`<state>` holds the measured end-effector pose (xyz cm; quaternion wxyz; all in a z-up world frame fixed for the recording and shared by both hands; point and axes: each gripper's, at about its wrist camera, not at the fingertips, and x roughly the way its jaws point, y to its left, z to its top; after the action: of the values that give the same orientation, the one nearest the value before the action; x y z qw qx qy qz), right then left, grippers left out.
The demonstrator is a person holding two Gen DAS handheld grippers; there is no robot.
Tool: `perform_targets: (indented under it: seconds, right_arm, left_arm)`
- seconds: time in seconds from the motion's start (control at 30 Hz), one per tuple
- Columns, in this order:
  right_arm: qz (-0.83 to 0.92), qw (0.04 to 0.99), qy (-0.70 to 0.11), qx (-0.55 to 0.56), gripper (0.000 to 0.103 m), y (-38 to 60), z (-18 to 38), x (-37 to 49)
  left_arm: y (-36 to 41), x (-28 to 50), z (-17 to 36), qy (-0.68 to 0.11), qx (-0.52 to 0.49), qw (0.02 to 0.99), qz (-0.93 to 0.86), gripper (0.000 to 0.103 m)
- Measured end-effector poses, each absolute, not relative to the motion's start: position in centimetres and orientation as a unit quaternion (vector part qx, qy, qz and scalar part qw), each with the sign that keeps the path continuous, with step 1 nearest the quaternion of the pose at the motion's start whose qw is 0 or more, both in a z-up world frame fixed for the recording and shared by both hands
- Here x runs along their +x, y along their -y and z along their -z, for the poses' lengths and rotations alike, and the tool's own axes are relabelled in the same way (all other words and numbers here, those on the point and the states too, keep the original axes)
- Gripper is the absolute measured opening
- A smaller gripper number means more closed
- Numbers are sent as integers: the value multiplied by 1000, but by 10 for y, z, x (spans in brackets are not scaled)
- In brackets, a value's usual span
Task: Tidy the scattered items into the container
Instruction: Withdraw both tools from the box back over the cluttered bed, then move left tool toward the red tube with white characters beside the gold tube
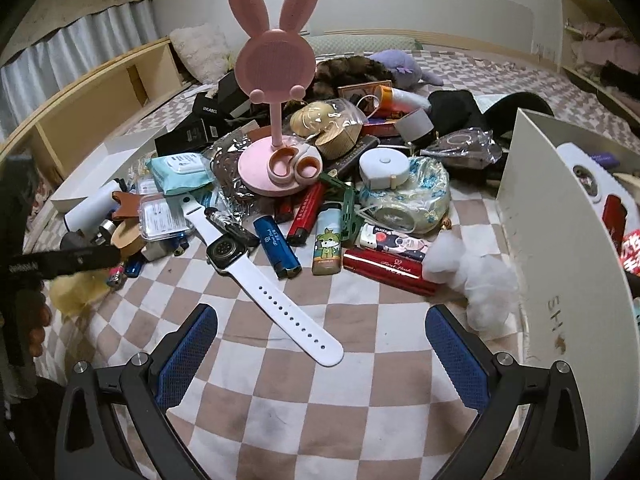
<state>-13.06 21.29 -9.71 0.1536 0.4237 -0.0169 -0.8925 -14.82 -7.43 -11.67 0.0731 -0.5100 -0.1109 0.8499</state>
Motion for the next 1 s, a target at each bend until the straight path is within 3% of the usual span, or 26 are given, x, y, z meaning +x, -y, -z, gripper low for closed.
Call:
perform_targets:
  seconds: [0.37,0.5,0.57,0.63,0.8,1.0]
  right_arm:
    - [883,166,63,434,103,-224,109,-133]
    - [883,170,73,432,103,-227,108,-133]
    - [883,170,75,431,103,-227,108,-133]
    - [883,171,76,431,103,-227,108,-132]
    - [883,169,87,430,103,-231,108,-132]
    - [883,167,95,429,103,-235,108,-132]
  left_arm:
    - [78,-130,138,89,-563,72,-818,99]
    - [95,-120,139,114,-552,53,-824,82]
    - [106,-120,135,135,-545,49,-826,80]
    - [114,-119,132,147,-540,48,-827,70]
    - [127,-121,122,147,-534,43,-832,61]
    - [166,-121,92,72,-503,-86,-857,62]
